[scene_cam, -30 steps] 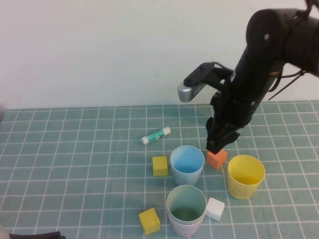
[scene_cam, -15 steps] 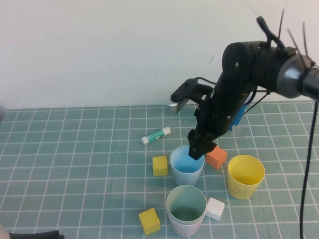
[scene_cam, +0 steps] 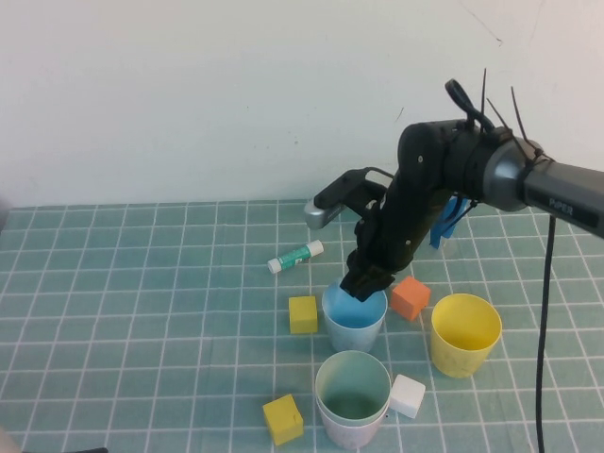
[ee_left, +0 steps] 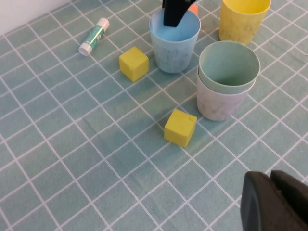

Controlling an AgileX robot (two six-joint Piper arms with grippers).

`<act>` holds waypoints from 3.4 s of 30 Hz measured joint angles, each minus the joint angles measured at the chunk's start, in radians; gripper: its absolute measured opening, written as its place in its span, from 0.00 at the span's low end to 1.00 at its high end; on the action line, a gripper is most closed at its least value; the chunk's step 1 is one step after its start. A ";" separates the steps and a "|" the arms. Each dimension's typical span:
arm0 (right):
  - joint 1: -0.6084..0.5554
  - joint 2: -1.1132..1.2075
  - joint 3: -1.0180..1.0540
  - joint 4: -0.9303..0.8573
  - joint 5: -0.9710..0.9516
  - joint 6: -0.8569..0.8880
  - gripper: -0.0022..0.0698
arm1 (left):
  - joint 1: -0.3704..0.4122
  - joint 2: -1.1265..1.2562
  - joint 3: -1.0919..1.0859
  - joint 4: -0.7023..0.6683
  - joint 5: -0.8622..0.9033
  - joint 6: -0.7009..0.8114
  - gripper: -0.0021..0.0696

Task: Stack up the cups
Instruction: Pick up the blue cup, then place the blue cup on the yellow cup, then pick up the yellow cup, then place the yellow cup on the green cup

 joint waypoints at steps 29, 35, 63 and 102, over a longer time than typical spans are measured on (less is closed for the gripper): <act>-0.064 -0.454 0.213 -0.216 0.220 0.028 0.05 | 0.000 -0.006 0.000 -0.044 0.047 -0.004 0.03; -0.158 -0.454 0.369 -0.152 0.079 0.037 0.05 | 0.000 -0.006 0.000 -0.041 0.047 -0.004 0.03; -0.196 -0.389 0.406 -0.093 0.015 0.105 0.60 | 0.000 -0.006 0.000 0.012 0.018 -0.004 0.03; -0.007 -0.641 0.406 -0.095 0.162 0.057 0.12 | 0.000 -0.006 0.000 -0.022 0.040 -0.041 0.03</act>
